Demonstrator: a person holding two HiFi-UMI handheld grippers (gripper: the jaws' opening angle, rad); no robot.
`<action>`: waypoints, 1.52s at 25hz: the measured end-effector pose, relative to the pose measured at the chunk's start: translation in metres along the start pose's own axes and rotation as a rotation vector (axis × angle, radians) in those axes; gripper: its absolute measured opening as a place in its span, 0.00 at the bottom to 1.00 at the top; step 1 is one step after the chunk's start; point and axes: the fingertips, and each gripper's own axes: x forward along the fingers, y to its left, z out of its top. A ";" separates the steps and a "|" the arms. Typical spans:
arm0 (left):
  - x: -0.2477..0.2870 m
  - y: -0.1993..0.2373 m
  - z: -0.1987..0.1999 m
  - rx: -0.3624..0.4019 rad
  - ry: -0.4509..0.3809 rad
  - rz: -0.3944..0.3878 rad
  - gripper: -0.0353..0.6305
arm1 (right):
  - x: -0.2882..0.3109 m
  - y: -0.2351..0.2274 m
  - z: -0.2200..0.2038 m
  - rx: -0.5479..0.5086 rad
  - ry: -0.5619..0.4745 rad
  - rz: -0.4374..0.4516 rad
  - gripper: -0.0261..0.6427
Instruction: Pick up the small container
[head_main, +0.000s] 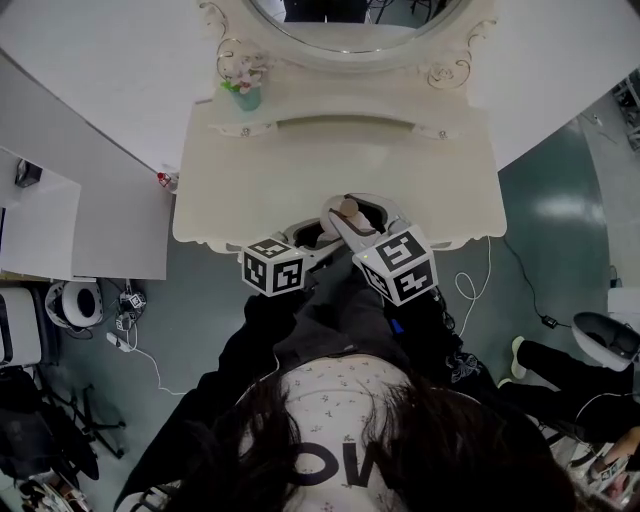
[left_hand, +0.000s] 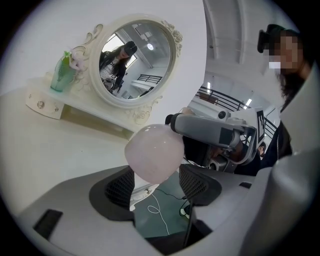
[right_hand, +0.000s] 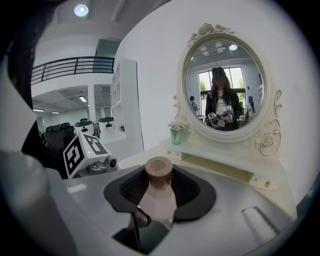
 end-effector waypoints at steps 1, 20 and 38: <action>-0.004 -0.003 -0.004 0.002 0.006 -0.007 0.48 | -0.003 0.006 -0.002 0.000 0.002 -0.009 0.26; -0.033 -0.044 -0.054 -0.038 -0.017 0.013 0.48 | -0.041 0.057 -0.029 -0.007 0.025 0.024 0.26; 0.039 -0.168 -0.126 -0.045 -0.056 0.088 0.48 | -0.186 0.039 -0.094 -0.056 -0.008 0.106 0.26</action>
